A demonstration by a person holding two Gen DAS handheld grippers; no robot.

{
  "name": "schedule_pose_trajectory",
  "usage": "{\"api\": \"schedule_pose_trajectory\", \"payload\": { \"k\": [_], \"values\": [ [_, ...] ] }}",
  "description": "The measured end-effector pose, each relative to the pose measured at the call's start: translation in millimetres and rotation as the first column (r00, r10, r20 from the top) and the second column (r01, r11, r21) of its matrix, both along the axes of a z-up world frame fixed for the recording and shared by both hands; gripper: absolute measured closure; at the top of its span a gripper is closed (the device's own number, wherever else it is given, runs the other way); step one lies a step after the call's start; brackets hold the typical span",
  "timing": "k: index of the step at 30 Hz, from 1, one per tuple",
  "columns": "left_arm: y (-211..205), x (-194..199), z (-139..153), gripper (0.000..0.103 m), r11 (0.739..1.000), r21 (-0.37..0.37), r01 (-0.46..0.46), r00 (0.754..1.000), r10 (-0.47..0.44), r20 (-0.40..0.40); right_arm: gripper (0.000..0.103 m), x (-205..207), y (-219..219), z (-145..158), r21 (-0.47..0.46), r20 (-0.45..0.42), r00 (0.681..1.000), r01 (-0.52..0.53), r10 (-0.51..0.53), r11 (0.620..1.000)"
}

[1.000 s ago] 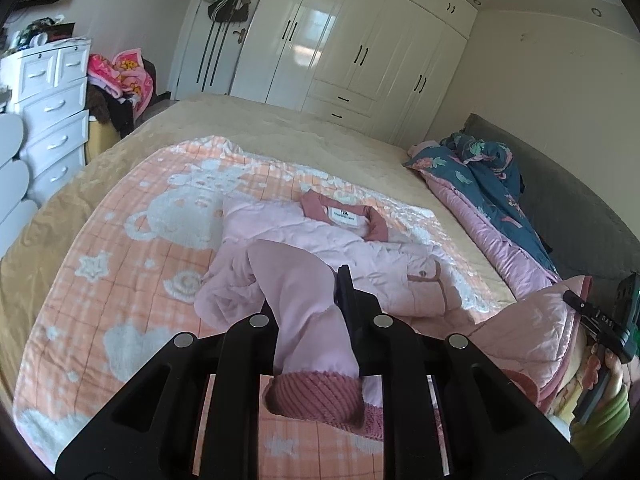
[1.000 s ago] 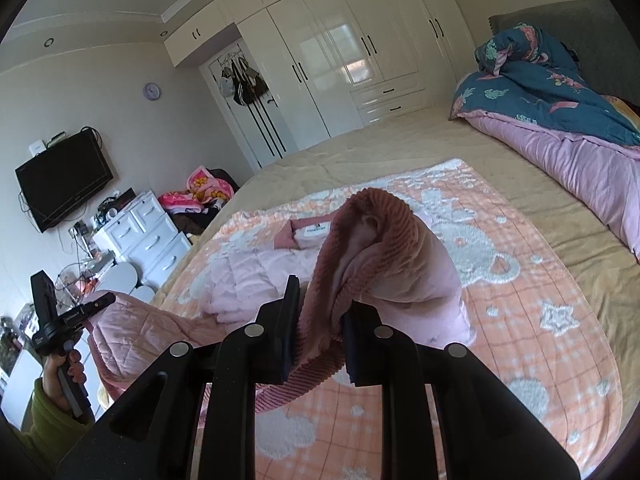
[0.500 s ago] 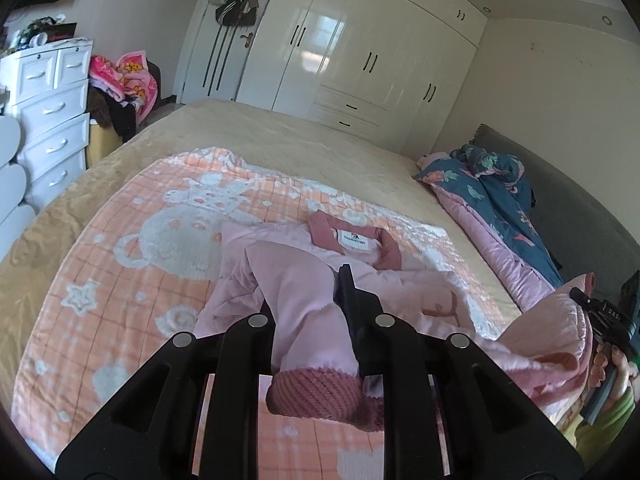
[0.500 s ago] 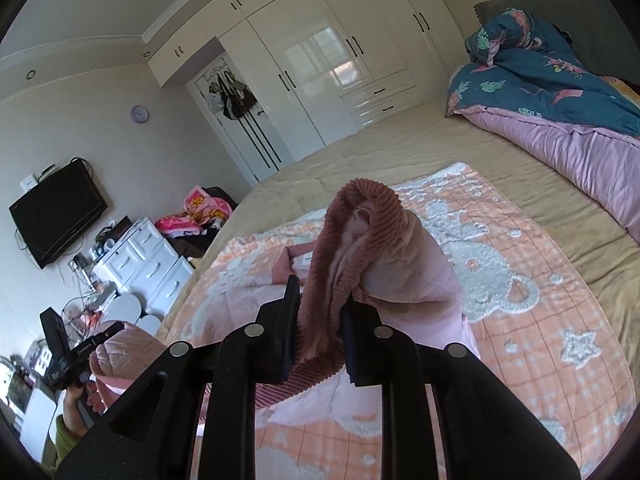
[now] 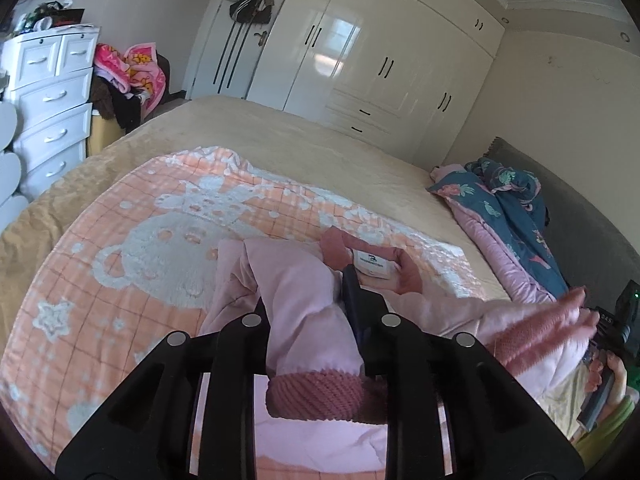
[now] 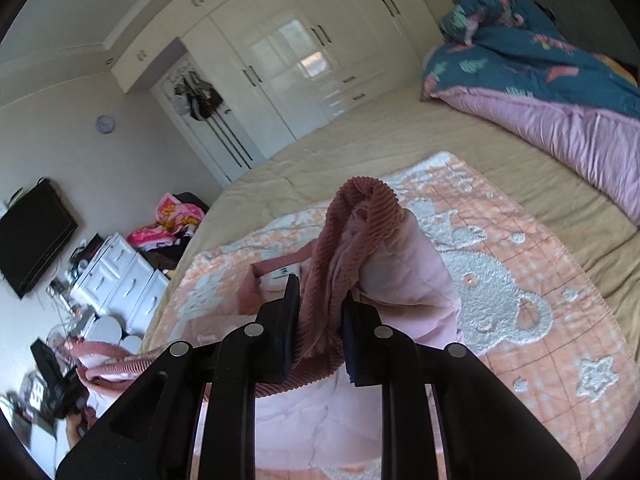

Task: Fold large clothes
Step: 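Lay the hem over the collar and open both grippers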

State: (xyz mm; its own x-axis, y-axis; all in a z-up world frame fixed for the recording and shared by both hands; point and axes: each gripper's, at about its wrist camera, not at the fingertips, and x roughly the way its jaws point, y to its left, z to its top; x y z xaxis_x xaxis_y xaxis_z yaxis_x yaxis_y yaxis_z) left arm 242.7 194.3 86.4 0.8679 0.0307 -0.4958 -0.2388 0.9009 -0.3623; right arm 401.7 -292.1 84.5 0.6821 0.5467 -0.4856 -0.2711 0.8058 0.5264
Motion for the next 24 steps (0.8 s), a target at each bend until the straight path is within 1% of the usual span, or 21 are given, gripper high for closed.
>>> {"api": "schedule_pose_trajectory", "payload": {
  "k": [4,7,9,13,14,15,16,17,18,20,22,23,24],
  "values": [
    [7.8,15.2,-7.0,0.083,1.0,-0.009,-0.004,1.0,0.004,-0.009,0.085,27.3,9.9,-18.9,-0.027,-0.036,0.999,0.035,-0.036,0.999],
    [13.3,26.0,-15.7,0.078,1.0,-0.027,-0.006,1.0,0.005,-0.021,0.085,46.5,17.7,-35.2,-0.051,-0.069,0.996,0.052,-0.056,0.997],
    [16.0,29.7,-20.3,0.071,0.999,-0.042,-0.003,1.0,0.002,-0.026,0.085,57.3,21.7,-46.7,-0.062,-0.091,0.994,0.062,-0.067,0.996],
    [16.3,31.6,-20.7,0.062,0.998,-0.058,0.017,1.0,-0.019,-0.025,0.085,76.0,25.7,-70.8,-0.058,-0.142,0.986,0.075,-0.082,0.995],
    [16.1,30.9,-19.9,0.057,0.998,-0.066,0.024,1.0,-0.025,-0.018,0.084,79.3,25.0,-75.1,-0.054,-0.152,0.985,0.078,-0.085,0.996],
    [15.7,29.6,-18.2,0.041,0.996,-0.082,0.036,0.999,-0.036,-0.005,0.084,82.7,24.9,-79.5,-0.047,-0.165,0.982,0.081,-0.088,0.996],
    [14.5,27.4,-15.5,0.031,0.994,-0.094,0.05,0.999,-0.049,0.011,0.084,86.0,25.0,-83.8,-0.04,-0.18,0.979,0.086,-0.092,0.996],
    [11.4,24.6,-11.7,0.021,0.995,-0.085,0.057,0.998,-0.055,0.024,0.084,88.8,24.2,-88.3,-0.031,-0.194,0.976,0.092,-0.096,0.995],
    [8.9,22.7,-9.3,0.016,0.996,-0.069,0.051,0.998,-0.05,0.026,0.083,91.0,23.5,-90.6,-0.025,-0.202,0.974,0.096,-0.099,0.995],
    [2.9,16.1,-2.8,0.013,0.999,-0.014,0.033,0.999,-0.032,0.029,0.082,94.6,20.9,-96.3,-0.003,-0.221,0.97,0.105,-0.103,0.994],
    [4.6,14.4,-4.5,0.012,0.999,-0.026,0.032,0.999,-0.031,0.028,0.078,94.8,17.5,-97.4,0.028,-0.229,0.968,0.109,-0.1,0.994],
    [5.8,15.8,-6.5,0.012,0.999,-0.032,0.03,0.999,-0.029,0.018,0.073,93.8,16.1,-96.1,0.044,-0.229,0.969,0.108,-0.095,0.993],
    [8.2,17.4,-11.5,0.012,0.999,-0.033,0.02,1.0,-0.02,0.0,0.064,92.4,14.3,-94.0,0.065,-0.225,0.97,0.105,-0.088,0.992]
  ]
}}
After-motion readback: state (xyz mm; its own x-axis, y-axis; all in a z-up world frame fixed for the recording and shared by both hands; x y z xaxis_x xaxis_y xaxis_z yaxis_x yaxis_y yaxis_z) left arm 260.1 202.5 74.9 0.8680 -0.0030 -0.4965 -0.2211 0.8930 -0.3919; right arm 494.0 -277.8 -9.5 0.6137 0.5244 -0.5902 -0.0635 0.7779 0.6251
